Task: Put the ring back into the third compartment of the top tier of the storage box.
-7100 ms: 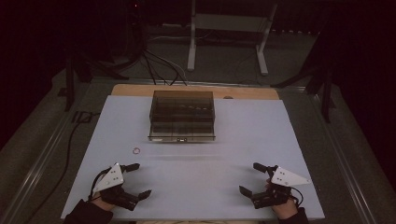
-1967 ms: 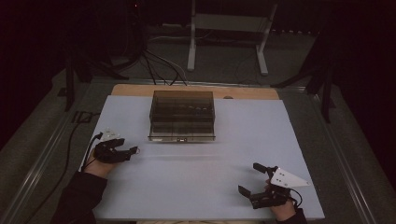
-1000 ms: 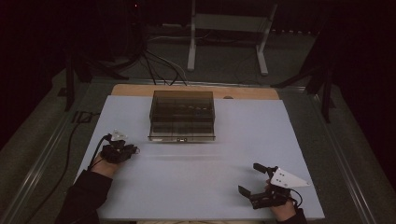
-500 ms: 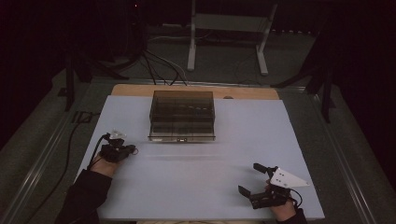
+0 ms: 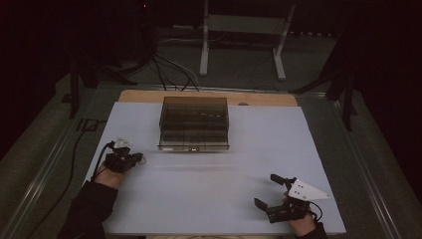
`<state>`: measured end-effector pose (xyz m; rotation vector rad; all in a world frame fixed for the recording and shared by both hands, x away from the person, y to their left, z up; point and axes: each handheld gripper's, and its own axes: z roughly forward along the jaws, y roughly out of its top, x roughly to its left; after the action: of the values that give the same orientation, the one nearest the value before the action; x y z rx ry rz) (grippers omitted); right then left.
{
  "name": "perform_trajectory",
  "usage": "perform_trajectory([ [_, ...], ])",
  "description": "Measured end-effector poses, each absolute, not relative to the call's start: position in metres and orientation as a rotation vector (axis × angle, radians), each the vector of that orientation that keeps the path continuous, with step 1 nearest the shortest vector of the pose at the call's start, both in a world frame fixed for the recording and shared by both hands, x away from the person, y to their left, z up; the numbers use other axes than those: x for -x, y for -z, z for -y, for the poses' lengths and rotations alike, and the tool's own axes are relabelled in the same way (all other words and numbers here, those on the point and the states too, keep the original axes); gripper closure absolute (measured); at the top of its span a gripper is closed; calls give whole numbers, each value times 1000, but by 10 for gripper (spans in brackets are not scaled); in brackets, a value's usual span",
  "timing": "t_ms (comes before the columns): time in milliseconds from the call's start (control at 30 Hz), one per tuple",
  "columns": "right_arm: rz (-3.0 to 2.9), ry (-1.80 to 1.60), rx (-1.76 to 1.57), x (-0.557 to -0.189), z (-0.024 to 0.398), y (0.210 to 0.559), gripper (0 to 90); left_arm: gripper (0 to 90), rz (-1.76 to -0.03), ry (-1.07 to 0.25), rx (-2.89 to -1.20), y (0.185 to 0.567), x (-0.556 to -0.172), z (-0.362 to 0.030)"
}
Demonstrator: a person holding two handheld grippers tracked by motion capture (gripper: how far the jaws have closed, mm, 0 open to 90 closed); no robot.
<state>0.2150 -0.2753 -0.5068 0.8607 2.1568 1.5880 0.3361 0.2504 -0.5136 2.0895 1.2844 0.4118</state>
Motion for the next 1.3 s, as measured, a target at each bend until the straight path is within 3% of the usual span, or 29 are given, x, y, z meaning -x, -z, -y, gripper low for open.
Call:
perform_trajectory([
  [1300,-2155,-1586,-866,-214,276,507,0,897,-1185,-486,-1999,468,-328,-251],
])
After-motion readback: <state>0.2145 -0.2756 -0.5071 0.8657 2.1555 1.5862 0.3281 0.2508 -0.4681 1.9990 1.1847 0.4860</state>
